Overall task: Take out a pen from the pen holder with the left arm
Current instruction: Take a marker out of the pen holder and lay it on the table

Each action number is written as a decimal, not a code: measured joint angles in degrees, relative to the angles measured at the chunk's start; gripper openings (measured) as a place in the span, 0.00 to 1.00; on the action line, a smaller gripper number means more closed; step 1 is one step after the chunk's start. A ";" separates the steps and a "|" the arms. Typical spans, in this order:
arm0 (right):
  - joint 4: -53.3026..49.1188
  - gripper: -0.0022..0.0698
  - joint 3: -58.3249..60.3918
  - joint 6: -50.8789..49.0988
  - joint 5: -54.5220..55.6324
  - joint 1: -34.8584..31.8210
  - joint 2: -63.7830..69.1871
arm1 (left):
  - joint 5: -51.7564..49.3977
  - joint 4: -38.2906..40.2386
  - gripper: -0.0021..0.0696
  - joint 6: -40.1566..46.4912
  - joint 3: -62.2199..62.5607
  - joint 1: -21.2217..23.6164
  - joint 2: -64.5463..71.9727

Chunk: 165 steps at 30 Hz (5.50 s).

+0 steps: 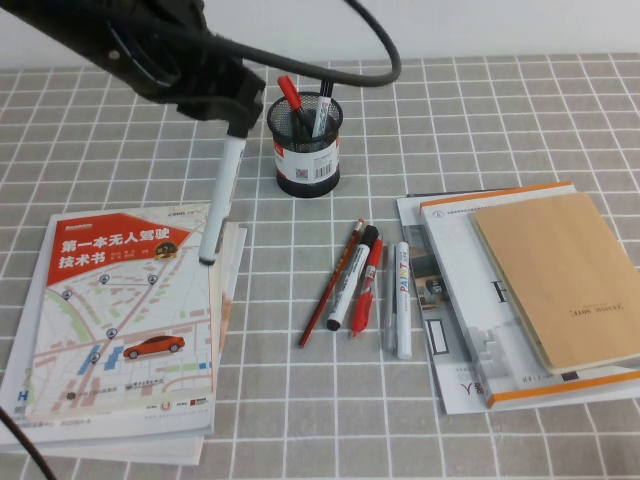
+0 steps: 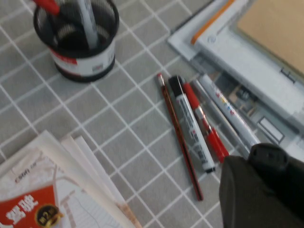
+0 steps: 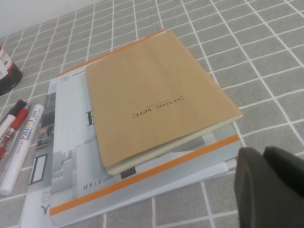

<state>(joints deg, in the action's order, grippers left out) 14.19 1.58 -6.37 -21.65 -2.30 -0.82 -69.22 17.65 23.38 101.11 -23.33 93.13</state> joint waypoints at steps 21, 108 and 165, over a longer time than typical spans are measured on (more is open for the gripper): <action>0.00 0.01 0.00 0.00 0.00 0.00 0.00 | -1.70 -0.33 0.17 -1.75 -0.12 0.00 20.38; 0.00 0.01 0.00 0.00 0.00 0.00 0.00 | 25.36 -5.74 0.03 -5.84 -14.46 -5.73 -2.50; 1.18 0.01 0.00 0.00 0.00 0.00 0.00 | 81.52 -7.36 0.03 -7.84 -102.40 11.38 -78.98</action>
<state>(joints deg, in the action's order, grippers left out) 15.37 1.58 -6.37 -21.65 -2.30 -0.82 12.30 10.29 15.54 -1.29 -11.95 14.15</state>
